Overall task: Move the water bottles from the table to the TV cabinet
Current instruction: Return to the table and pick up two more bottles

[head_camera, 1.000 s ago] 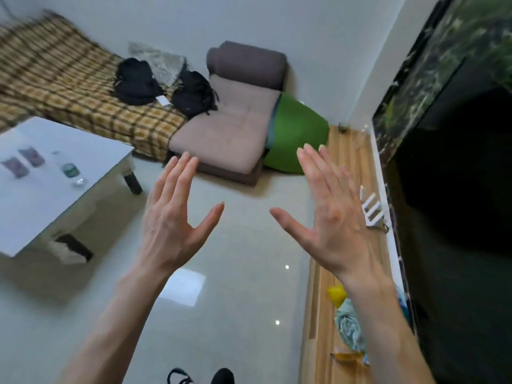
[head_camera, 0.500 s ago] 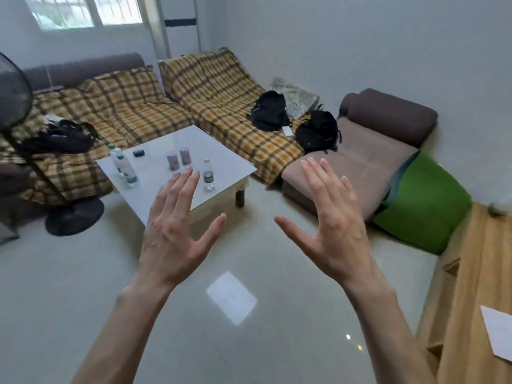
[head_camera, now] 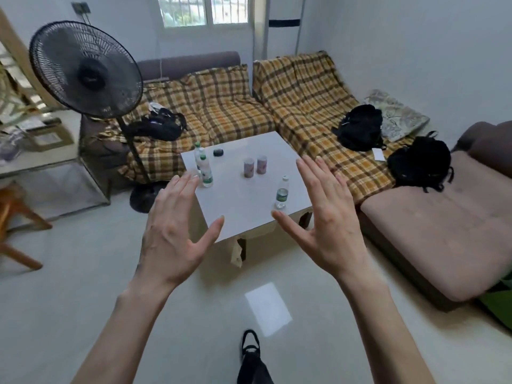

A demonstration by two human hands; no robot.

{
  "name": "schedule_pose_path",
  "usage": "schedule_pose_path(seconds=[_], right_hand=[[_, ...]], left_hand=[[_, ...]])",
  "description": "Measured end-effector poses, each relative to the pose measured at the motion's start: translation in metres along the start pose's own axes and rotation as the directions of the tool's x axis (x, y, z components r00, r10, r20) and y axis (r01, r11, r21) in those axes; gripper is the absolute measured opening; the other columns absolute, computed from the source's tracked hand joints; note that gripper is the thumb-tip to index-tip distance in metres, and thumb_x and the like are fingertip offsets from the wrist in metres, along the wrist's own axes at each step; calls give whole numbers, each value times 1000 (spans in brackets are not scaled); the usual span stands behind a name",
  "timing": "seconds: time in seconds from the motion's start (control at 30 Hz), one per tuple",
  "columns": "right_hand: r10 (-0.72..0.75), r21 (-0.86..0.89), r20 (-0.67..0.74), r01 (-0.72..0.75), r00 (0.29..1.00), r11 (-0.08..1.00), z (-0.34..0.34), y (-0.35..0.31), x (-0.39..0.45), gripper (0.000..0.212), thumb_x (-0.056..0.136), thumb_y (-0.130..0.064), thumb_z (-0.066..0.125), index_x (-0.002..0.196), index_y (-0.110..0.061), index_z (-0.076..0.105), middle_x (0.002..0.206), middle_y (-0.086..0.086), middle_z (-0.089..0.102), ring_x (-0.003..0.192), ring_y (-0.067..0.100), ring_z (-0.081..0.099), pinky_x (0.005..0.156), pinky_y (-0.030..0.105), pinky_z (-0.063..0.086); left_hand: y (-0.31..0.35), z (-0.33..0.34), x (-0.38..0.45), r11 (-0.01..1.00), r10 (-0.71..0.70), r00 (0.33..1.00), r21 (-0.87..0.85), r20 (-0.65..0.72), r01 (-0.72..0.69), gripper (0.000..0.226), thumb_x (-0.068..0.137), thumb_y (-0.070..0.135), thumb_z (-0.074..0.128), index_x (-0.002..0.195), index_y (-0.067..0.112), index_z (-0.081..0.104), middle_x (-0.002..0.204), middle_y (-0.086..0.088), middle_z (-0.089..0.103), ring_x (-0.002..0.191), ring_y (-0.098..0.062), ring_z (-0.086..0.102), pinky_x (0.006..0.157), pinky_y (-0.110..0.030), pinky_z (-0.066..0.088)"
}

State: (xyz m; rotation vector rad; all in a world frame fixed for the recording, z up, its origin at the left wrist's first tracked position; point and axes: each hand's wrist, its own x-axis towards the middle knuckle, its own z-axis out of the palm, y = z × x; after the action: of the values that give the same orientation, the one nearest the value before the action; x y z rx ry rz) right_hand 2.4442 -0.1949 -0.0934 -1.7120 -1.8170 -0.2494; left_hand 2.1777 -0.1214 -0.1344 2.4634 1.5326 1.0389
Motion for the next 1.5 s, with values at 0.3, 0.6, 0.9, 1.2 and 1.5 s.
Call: schedule_pose_path(seconds=[0.3, 0.6, 0.9, 1.2, 1.5], right_hand=[[-106, 194, 34, 97, 994, 976, 105, 30, 154, 83, 95, -64, 53, 160, -20, 25, 168, -4, 25, 158, 12, 13, 126, 50, 20], [-187, 252, 95, 158, 978, 955, 197, 36, 254, 83, 95, -67, 50, 161, -24, 22, 169, -6, 23, 158, 11, 11, 126, 51, 20], [-196, 242, 141, 158, 970, 957, 291, 16, 342, 82, 96, -69, 44, 160, -21, 25, 167, -3, 27, 158, 13, 14, 125, 52, 22], [-20, 163, 168, -8, 986, 987, 376, -14, 435, 81, 94, -62, 53, 158, -17, 31, 166, 0, 31, 157, 17, 21, 124, 53, 24], [153, 50, 207, -167, 966, 985, 448, -23, 485, 82, 94, -58, 60, 158, -17, 30, 166, 0, 30, 157, 19, 21, 125, 51, 23]], left_hand=[[-68, 26, 115, 987, -144, 989, 69, -46, 147, 83, 95, 67, 48, 161, 20, 31, 169, 3, 31, 160, -15, 22, 127, -49, 30], [-132, 47, 179, 959, -258, 962, 101, -90, 266, 81, 95, 65, 49, 161, 23, 29, 169, 7, 29, 159, -8, 19, 130, -37, 23], [-239, 76, 247, 939, -324, 945, 110, -39, 326, 80, 96, 67, 47, 162, 32, 21, 170, 16, 21, 157, 6, 6, 123, -8, -1], [-369, 105, 355, 975, -221, 973, 35, 59, 219, 78, 96, 65, 48, 162, 29, 25, 170, 14, 24, 160, -2, 12, 129, -42, 26], [-461, 150, 429, 993, -84, 974, -67, 209, 100, 81, 96, 71, 39, 161, 24, 29, 169, 10, 29, 160, -8, 17, 128, -47, 28]])
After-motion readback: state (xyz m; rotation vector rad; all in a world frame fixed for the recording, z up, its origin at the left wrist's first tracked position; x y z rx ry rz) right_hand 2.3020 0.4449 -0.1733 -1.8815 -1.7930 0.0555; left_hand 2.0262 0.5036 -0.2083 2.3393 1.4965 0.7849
